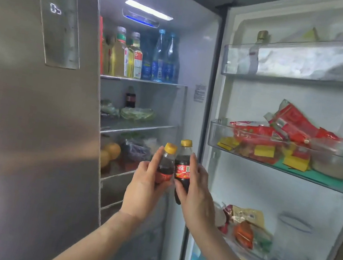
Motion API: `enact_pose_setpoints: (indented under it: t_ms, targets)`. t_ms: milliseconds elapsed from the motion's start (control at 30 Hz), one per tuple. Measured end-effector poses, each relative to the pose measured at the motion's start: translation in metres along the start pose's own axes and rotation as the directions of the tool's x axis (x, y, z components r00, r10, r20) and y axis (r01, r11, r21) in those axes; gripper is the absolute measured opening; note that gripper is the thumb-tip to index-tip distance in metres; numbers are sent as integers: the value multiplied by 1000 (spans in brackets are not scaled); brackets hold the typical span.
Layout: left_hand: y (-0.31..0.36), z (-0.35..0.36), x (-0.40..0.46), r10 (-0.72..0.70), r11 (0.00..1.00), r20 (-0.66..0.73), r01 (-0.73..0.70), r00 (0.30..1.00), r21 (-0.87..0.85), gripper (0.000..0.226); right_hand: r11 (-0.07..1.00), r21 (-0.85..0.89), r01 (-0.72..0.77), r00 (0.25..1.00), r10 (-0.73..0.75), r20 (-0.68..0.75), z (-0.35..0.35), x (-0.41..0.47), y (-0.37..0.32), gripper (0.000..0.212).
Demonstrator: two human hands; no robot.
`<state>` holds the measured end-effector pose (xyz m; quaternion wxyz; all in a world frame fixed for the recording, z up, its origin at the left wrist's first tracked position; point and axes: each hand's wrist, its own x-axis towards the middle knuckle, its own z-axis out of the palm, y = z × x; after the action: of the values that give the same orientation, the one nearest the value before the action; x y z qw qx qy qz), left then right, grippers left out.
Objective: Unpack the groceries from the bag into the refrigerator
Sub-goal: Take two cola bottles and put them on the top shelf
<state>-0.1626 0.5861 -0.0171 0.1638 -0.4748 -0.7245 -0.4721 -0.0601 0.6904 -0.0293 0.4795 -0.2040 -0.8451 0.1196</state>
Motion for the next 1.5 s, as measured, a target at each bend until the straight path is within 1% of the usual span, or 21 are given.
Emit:
enact_pose_setpoints:
  t_ms: [100,200,300,400,533,633,767,867,967,1100,1233,1400,1500]
  targets:
    - [-14,12,36,-1,998,-24,2,1000,61,85,999,-9,34,999,-34,11,23,39,17,78]
    - [-27,23,70,4,993,-101,8,995,120,85,997,-12,80,996,-80,33,50,77,31,82]
    - [-36,31,105,-16,979,-190,54,982,197,87,991,59,124,992,-126,31,74,119,43,83]
    - [-39,32,146,-1,958,-277,81,961,277,86,972,121,201,979,-203,6,89,168,48,79]
    - [-31,22,201,11,933,-379,127,926,337,84,929,199,312,950,-307,-54,94,231,44,73]
    - [-24,10,238,60,910,-437,130,898,393,82,908,249,338,941,-324,-95,98,274,35,72]
    - [-22,-16,292,97,871,-465,151,880,467,81,869,311,384,923,-350,-162,105,330,13,72]
    - [-29,-34,326,104,833,-482,189,870,520,82,859,295,419,908,-383,-172,114,364,-2,71]
    - [-38,-47,351,92,816,-505,225,858,532,80,868,300,396,918,-367,-150,125,390,-19,69]
    - [-50,-67,371,94,841,-552,231,828,489,80,873,319,367,930,-337,-148,141,417,-43,67]
    - [-72,-84,390,47,850,-596,281,802,445,82,859,383,339,941,-304,-150,164,437,-65,66]
    - [-104,-94,403,-30,810,-637,392,770,436,83,850,426,312,949,-298,-99,201,450,-85,69]
    - [-115,-97,409,-42,792,-648,420,761,443,82,845,454,284,955,-292,-55,215,454,-89,69]
